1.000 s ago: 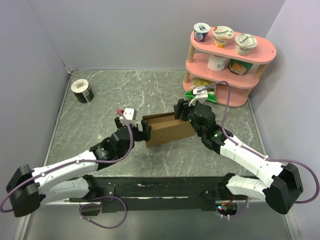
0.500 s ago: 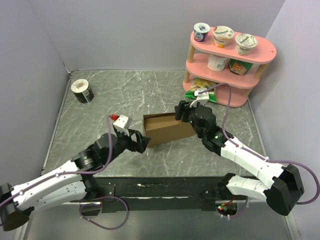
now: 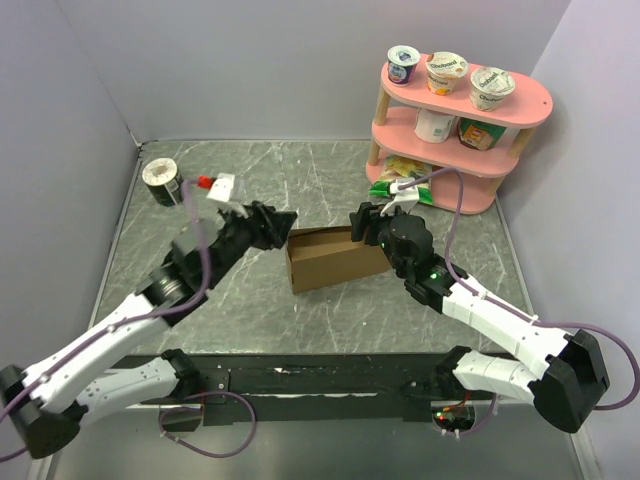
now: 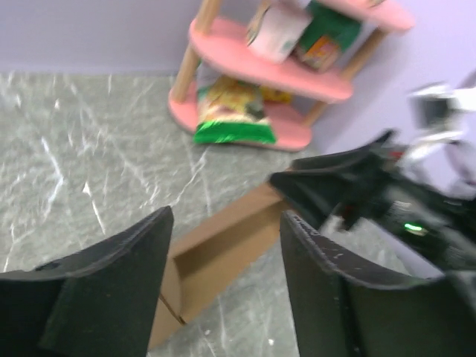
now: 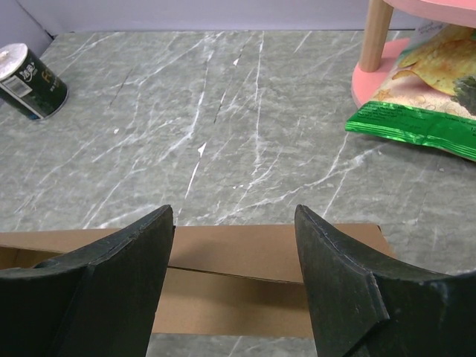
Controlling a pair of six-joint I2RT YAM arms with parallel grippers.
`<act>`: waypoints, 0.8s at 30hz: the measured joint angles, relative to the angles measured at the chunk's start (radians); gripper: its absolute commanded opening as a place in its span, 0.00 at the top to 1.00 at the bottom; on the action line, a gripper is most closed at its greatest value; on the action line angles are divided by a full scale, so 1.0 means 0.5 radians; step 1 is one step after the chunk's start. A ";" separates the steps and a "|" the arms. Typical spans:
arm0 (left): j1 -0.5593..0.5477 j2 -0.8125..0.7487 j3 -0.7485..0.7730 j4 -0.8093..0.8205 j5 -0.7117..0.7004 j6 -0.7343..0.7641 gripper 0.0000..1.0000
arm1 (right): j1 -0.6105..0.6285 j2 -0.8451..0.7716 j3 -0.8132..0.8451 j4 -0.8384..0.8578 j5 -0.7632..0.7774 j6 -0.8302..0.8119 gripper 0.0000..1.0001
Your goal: Fold the paper box
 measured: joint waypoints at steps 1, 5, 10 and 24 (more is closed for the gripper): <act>0.053 0.059 -0.001 0.025 0.038 -0.011 0.36 | 0.000 -0.003 -0.004 0.000 0.000 0.001 0.27; 0.156 0.240 -0.063 0.076 0.167 -0.043 0.33 | 0.002 -0.016 -0.015 0.002 -0.001 0.014 0.27; 0.158 0.242 -0.274 0.229 0.357 -0.065 0.39 | 0.002 -0.018 -0.017 0.005 0.000 0.020 0.27; 0.159 0.230 -0.572 0.436 0.526 -0.105 0.41 | 0.002 -0.018 -0.026 0.011 0.018 0.021 0.27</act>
